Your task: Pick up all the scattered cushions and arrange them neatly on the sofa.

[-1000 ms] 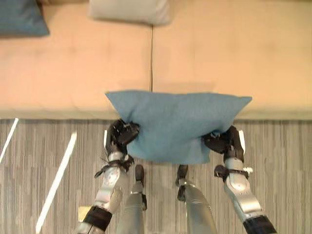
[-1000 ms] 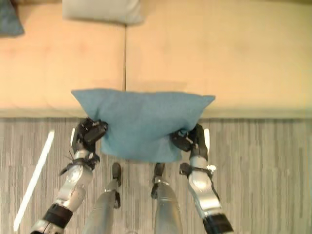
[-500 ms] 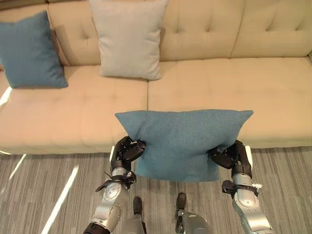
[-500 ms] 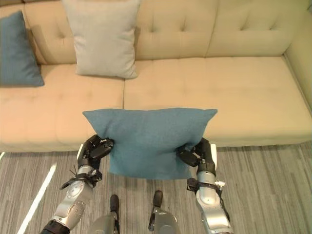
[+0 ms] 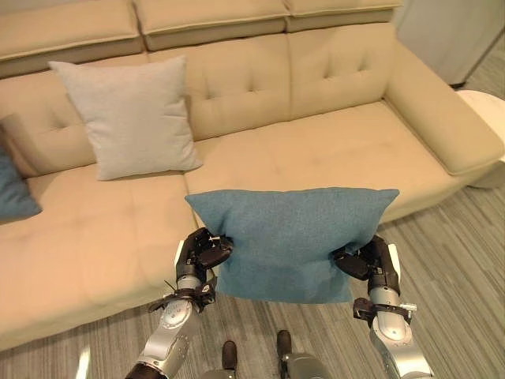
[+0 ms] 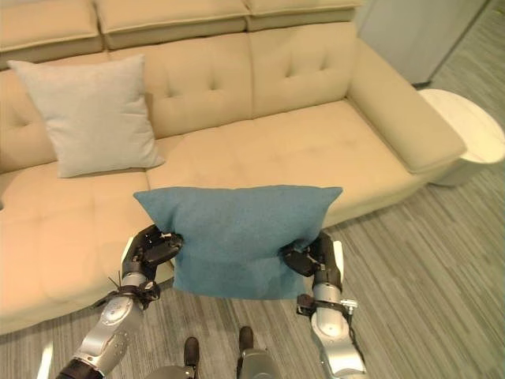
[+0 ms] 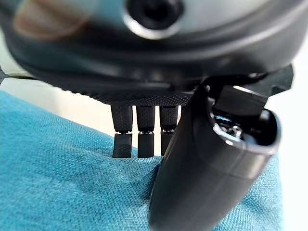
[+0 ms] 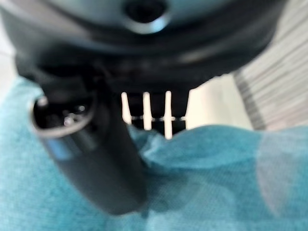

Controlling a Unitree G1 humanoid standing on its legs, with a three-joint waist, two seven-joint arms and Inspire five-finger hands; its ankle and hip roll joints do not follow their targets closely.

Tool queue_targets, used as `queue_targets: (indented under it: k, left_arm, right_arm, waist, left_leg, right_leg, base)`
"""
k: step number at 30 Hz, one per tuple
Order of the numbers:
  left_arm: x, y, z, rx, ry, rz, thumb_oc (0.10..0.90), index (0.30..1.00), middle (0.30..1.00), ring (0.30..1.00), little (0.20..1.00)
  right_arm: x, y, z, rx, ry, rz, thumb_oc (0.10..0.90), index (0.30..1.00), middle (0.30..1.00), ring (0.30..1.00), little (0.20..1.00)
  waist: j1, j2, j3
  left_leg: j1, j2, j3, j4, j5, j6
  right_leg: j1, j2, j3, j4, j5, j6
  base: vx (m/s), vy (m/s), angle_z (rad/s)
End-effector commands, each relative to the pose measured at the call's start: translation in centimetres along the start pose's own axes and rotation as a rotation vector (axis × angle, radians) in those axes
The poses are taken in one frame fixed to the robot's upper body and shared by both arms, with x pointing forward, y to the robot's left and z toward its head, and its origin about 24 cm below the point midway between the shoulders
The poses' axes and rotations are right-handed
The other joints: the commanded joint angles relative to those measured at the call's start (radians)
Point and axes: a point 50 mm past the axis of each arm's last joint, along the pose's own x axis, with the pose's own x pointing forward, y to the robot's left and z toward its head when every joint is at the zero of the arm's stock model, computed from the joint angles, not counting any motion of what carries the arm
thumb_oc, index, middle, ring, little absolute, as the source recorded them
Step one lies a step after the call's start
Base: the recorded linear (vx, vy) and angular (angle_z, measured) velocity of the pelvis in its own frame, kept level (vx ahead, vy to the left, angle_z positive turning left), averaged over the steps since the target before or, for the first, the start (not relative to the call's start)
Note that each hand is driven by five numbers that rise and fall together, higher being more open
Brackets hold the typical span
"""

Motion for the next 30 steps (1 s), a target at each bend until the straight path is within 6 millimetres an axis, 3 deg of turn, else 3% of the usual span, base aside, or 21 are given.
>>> queue_targets:
  k: [1, 5, 8, 12, 15, 16, 18, 19, 20, 21, 23, 26, 27, 30]
  left_arm:
    - [0.2, -5.1, 4.4, -0.060, -0.233, -0.262, 0.400, 0.300, 0.300, 0.300, 0.300]
    - [-0.1, -4.6, 4.0, -0.086, -0.222, -0.246, 0.400, 0.300, 0.300, 0.300, 0.300]
    - [-0.2, -4.3, 3.7, -0.091, -0.214, -0.241, 0.400, 0.300, 0.300, 0.300, 0.300]
    - [-0.9, -4.2, 2.9, -0.126, -0.184, -0.245, 0.400, 0.300, 0.300, 0.300, 0.300]
    - [-0.6, -5.3, 2.9, -0.175, -0.173, -0.267, 0.400, 0.300, 0.300, 0.300, 0.300]
    - [-0.5, -5.3, 2.9, -0.175, -0.173, -0.267, 0.400, 0.300, 0.300, 0.300, 0.300]
    - [-0.3, -5.7, 3.1, -0.189, -0.176, -0.269, 0.400, 0.300, 0.300, 0.300, 0.300]
    - [-0.2, -6.0, 3.3, -0.179, -0.179, -0.280, 0.400, 0.300, 0.300, 0.300, 0.300]
    - [-0.2, -6.0, 3.3, -0.170, -0.181, -0.284, 0.400, 0.300, 0.300, 0.300, 0.300]
    - [-0.2, -6.0, 3.3, -0.170, -0.181, -0.284, 0.400, 0.300, 0.300, 0.300, 0.300]
    - [-0.2, -6.4, 3.1, -0.139, -0.175, -0.305, 0.400, 0.300, 0.300, 0.300, 0.300]
    - [0.0, -6.8, 3.1, -0.121, -0.174, -0.317, 0.400, 0.300, 0.300, 0.300, 0.300]
    - [0.1, -7.1, 3.3, -0.109, -0.182, -0.326, 0.400, 0.300, 0.300, 0.300, 0.300]
    - [-0.1, -7.0, 3.3, -0.107, -0.183, -0.333, 0.400, 0.300, 0.300, 0.300, 0.300]
  right_arm:
    - [1.5, 2.7, 7.0, 0.104, -0.346, 0.128, 0.400, 0.300, 0.300, 0.300, 0.300]
    - [1.4, 2.9, 7.3, 0.094, -0.363, 0.159, 0.400, 0.300, 0.300, 0.300, 0.300]
    - [1.4, 2.8, 7.4, 0.090, -0.367, 0.171, 0.400, 0.300, 0.300, 0.300, 0.300]
    - [1.1, 2.3, 7.0, 0.074, -0.360, 0.180, 0.400, 0.300, 0.300, 0.300, 0.300]
    - [1.3, 1.2, 7.1, 0.074, -0.364, 0.136, 0.400, 0.300, 0.300, 0.300, 0.300]
    - [1.3, 1.2, 7.1, 0.074, -0.364, 0.135, 0.400, 0.300, 0.300, 0.300, 0.300]
    - [1.5, 0.7, 7.2, 0.074, -0.363, 0.114, 0.400, 0.300, 0.300, 0.300, 0.300]
    - [1.7, 0.6, 7.2, 0.075, -0.357, 0.105, 0.400, 0.300, 0.300, 0.300, 0.300]
    - [1.8, 0.6, 7.2, 0.077, -0.356, 0.104, 0.400, 0.300, 0.300, 0.300, 0.300]
    - [1.8, 0.6, 7.1, 0.077, -0.355, 0.104, 0.400, 0.300, 0.300, 0.300, 0.300]
    - [1.9, 0.6, 7.2, 0.072, -0.358, 0.104, 0.400, 0.300, 0.300, 0.300, 0.300]
    - [2.0, 0.7, 7.2, 0.069, -0.355, 0.103, 0.400, 0.300, 0.300, 0.300, 0.300]
    - [2.1, 0.9, 7.0, 0.069, -0.345, 0.097, 0.400, 0.300, 0.300, 0.300, 0.300]
    - [2.0, 1.3, 7.0, 0.070, -0.347, 0.113, 0.400, 0.300, 0.300, 0.300, 0.300]
  waist:
    - [0.056, 0.021, -0.093]
    - [0.056, 0.017, -0.100]
    - [0.054, 0.005, -0.108]
    - [0.035, 0.003, -0.128]
    - [0.001, 0.001, -0.114]
    - [0.000, 0.002, -0.114]
    - [-0.003, -0.003, -0.098]
    - [0.006, -0.010, -0.086]
    - [0.015, -0.016, -0.083]
    - [0.015, -0.016, -0.083]
    - [0.036, -0.019, -0.088]
    - [0.049, -0.013, -0.090]
    - [0.074, 0.000, -0.084]
    - [0.094, 0.013, -0.092]
  left_leg:
    - [0.018, 0.009, -0.003, -0.004, -0.086, -0.028]
    - [0.058, 0.012, 0.029, -0.042, -0.087, -0.038]
    - [0.073, 0.002, 0.041, -0.050, -0.097, -0.041]
    - [0.091, 0.016, 0.036, -0.038, -0.120, -0.058]
    - [0.017, 0.070, 0.024, 0.171, -0.156, -0.105]
    - [0.011, 0.071, 0.022, 0.181, -0.160, -0.106]
    - [-0.055, 0.090, 0.024, 0.320, -0.126, -0.125]
    - [-0.110, 0.081, 0.012, 0.390, -0.106, -0.123]
    - [-0.136, 0.051, -0.006, 0.385, -0.120, -0.114]
    - [-0.137, 0.050, -0.006, 0.388, -0.122, -0.113]
    - [-0.162, -0.013, -0.023, 0.302, -0.152, -0.089]
    - [-0.182, -0.036, -0.019, 0.240, -0.113, -0.085]
    - [-0.240, -0.058, -0.017, 0.198, -0.049, -0.089]
    - [-0.198, -0.061, -0.041, 0.131, -0.045, -0.075]
  right_leg:
    - [0.073, -0.035, -0.114, -0.051, -0.032, 0.015]
    - [0.059, -0.051, -0.145, -0.167, 0.045, 0.034]
    - [0.088, -0.050, -0.151, -0.214, 0.058, 0.035]
    - [0.113, -0.010, -0.099, -0.249, 0.044, 0.010]
    - [0.159, 0.024, -0.089, -0.278, 0.010, -0.033]
    - [0.159, 0.025, -0.091, -0.279, 0.010, -0.034]
    - [0.183, 0.028, -0.096, -0.287, -0.002, -0.052]
    - [0.202, 0.030, -0.094, -0.297, -0.010, -0.063]
    - [0.207, 0.031, -0.088, -0.303, -0.010, -0.063]
    - [0.209, 0.031, -0.088, -0.304, -0.011, -0.062]
    - [0.231, 0.039, -0.080, -0.323, -0.013, -0.050]
    - [0.252, 0.053, -0.071, -0.332, -0.022, -0.045]
    - [0.275, 0.083, -0.049, -0.334, -0.038, -0.051]
    - [0.293, 0.106, -0.025, -0.333, -0.062, -0.057]
  base:
    - [0.11, -0.078, -0.71]
    - [0.11, -0.090, -0.42]
    - [0.10, -0.116, -0.20]
    - [0.16, -0.208, -0.26]
    - [0.13, -0.278, 0.15]
    - [0.05, -0.141, 0.36]
    - [0.07, -0.146, 0.11]
    - [0.12, -0.162, 0.06]
    - [0.10, -0.106, 0.08]
    - [0.09, -0.050, 0.02]
    - [0.20, -0.034, -0.06]
    - [0.17, -0.012, -0.17]
    - [0.10, -0.006, -0.28]
    - [0.22, 0.023, -0.42]
